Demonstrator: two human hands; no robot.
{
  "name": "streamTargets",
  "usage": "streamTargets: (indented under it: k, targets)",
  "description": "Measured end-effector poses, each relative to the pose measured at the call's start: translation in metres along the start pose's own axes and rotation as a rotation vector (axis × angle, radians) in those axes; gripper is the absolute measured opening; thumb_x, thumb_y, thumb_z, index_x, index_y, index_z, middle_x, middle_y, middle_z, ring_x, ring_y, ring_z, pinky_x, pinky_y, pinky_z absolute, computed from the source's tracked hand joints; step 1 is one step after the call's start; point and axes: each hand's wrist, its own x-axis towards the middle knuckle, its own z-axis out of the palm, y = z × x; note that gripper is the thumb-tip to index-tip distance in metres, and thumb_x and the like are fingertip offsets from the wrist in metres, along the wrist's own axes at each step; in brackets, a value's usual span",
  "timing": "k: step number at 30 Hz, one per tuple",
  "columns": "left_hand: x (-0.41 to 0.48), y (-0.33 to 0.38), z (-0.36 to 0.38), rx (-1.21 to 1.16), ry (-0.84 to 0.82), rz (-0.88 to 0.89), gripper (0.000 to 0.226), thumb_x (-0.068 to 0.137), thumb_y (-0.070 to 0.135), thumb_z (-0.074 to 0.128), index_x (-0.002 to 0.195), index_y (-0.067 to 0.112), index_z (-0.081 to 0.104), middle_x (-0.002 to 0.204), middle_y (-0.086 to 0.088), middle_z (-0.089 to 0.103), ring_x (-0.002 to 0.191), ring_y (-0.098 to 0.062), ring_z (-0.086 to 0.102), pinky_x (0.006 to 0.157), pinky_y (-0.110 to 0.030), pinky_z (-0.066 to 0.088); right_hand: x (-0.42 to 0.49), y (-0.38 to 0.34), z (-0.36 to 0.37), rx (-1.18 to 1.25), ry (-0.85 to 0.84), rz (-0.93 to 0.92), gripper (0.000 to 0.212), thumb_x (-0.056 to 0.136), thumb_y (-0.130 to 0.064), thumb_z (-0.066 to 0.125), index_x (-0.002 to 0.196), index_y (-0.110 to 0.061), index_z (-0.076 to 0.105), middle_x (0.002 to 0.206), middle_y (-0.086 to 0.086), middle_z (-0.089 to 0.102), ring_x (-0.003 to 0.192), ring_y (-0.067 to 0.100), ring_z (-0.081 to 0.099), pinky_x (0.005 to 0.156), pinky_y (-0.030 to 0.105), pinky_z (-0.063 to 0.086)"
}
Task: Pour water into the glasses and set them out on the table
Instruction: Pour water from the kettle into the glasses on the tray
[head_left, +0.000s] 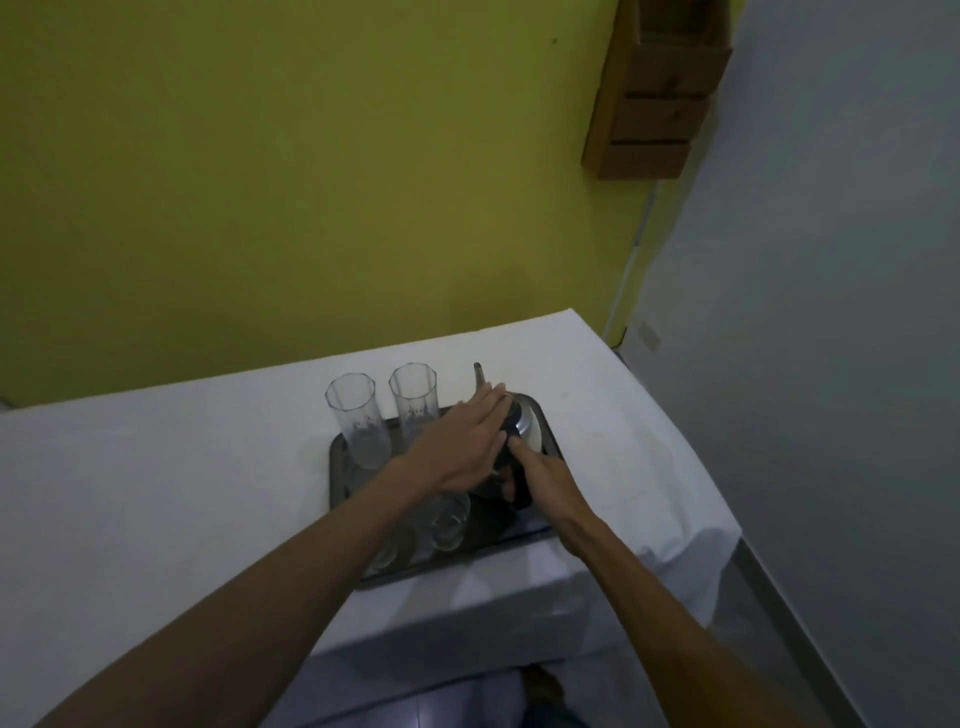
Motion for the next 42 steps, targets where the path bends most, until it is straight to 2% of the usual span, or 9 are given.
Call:
streamTargets:
  k: [3, 8, 11, 15, 19, 24, 31, 37, 42]
  targets:
    - [-0.001, 0.0, 0.004, 0.024, 0.029, -0.002, 0.056, 0.104, 0.029, 0.027, 0.153, 0.005, 0.014, 0.163, -0.01, 0.006, 0.15, -0.021, 0.003, 0.121, -0.041, 0.015, -0.001, -0.001, 0.006, 0.108, 0.075, -0.01, 0.038, 0.102, -0.047, 0.05, 0.078, -0.023, 0.067, 0.083, 0.007, 0.07, 0.08, 0.022, 0.065, 0.094, 0.045, 0.053]
    - [0.001, 0.006, 0.011, 0.02, 0.06, -0.002, 0.055, 0.104, 0.028, 0.027, 0.152, 0.004, 0.016, 0.162, -0.011, 0.007, 0.15, -0.023, 0.004, 0.121, -0.041, 0.015, -0.002, 0.004, 0.007, 0.185, 0.179, -0.022, 0.044, 0.097, -0.05, 0.053, 0.068, -0.019, 0.065, 0.067, 0.001, 0.064, 0.07, 0.019, 0.057, 0.072, 0.04, 0.048]
    - [0.004, 0.01, 0.016, 0.011, 0.103, -0.003, 0.055, 0.104, 0.027, 0.028, 0.152, 0.002, 0.017, 0.162, -0.013, 0.009, 0.15, -0.025, 0.006, 0.122, -0.04, 0.014, 0.003, 0.008, 0.001, 0.179, 0.24, -0.026, 0.045, 0.084, -0.061, 0.054, 0.069, -0.021, 0.07, 0.076, 0.001, 0.071, 0.079, 0.022, 0.063, 0.08, 0.046, 0.054]
    - [0.004, 0.015, 0.018, 0.0, 0.141, -0.008, 0.055, 0.104, 0.026, 0.03, 0.152, 0.003, 0.016, 0.162, -0.011, 0.009, 0.15, -0.023, 0.004, 0.122, -0.038, 0.011, 0.006, 0.009, -0.001, 0.179, 0.281, -0.063, 0.038, 0.092, -0.047, 0.057, 0.066, -0.022, 0.07, 0.073, 0.001, 0.07, 0.08, 0.023, 0.064, 0.08, 0.046, 0.055]
    - [0.007, 0.018, 0.025, 0.003, 0.159, -0.001, 0.054, 0.104, 0.026, 0.029, 0.152, 0.004, 0.018, 0.162, -0.01, 0.01, 0.15, -0.021, 0.004, 0.122, -0.039, 0.012, 0.01, 0.012, -0.004, 0.177, 0.299, -0.093, 0.041, 0.096, -0.042, 0.059, 0.062, -0.021, 0.069, 0.069, 0.001, 0.068, 0.076, 0.021, 0.063, 0.074, 0.042, 0.056]
    - [0.007, 0.02, 0.027, 0.014, 0.191, -0.02, 0.053, 0.104, 0.027, 0.028, 0.152, 0.005, 0.018, 0.162, -0.01, 0.011, 0.15, -0.021, 0.004, 0.122, -0.039, 0.013, 0.014, 0.008, -0.011, 0.226, 0.313, -0.123, 0.039, 0.096, -0.036, 0.062, 0.061, -0.02, 0.066, 0.062, -0.002, 0.063, 0.067, 0.014, 0.056, 0.062, 0.026, 0.047]
    - [0.001, 0.03, 0.02, -0.038, 0.251, -0.03, 0.053, 0.104, 0.026, 0.028, 0.152, 0.006, 0.018, 0.162, -0.008, 0.012, 0.15, -0.019, 0.003, 0.121, -0.041, 0.016, 0.008, 0.0, -0.024, 0.225, 0.293, -0.154, 0.038, 0.093, -0.038, 0.067, 0.062, -0.017, 0.069, 0.065, 0.0, 0.068, 0.07, 0.019, 0.062, 0.067, 0.036, 0.053]
    - [-0.007, 0.048, -0.011, -0.095, 0.408, -0.033, 0.05, 0.104, 0.024, 0.03, 0.15, 0.006, 0.026, 0.161, -0.007, 0.017, 0.15, -0.018, 0.006, 0.122, -0.041, 0.015, -0.009, -0.036, -0.037, 0.262, 0.288, -0.199, 0.04, 0.087, -0.042, 0.07, 0.062, -0.011, 0.064, 0.062, 0.004, 0.061, 0.066, 0.021, 0.053, 0.063, 0.037, 0.043]
    - [-0.016, 0.057, -0.043, -0.093, 0.521, -0.053, 0.048, 0.103, 0.021, 0.032, 0.147, 0.003, 0.032, 0.16, -0.009, 0.023, 0.15, -0.019, 0.009, 0.122, -0.038, 0.013, -0.03, -0.072, -0.036, 0.343, 0.25, -0.25, 0.034, 0.087, -0.038, 0.072, 0.063, -0.014, 0.065, 0.061, 0.0, 0.061, 0.065, 0.015, 0.055, 0.06, 0.029, 0.042]
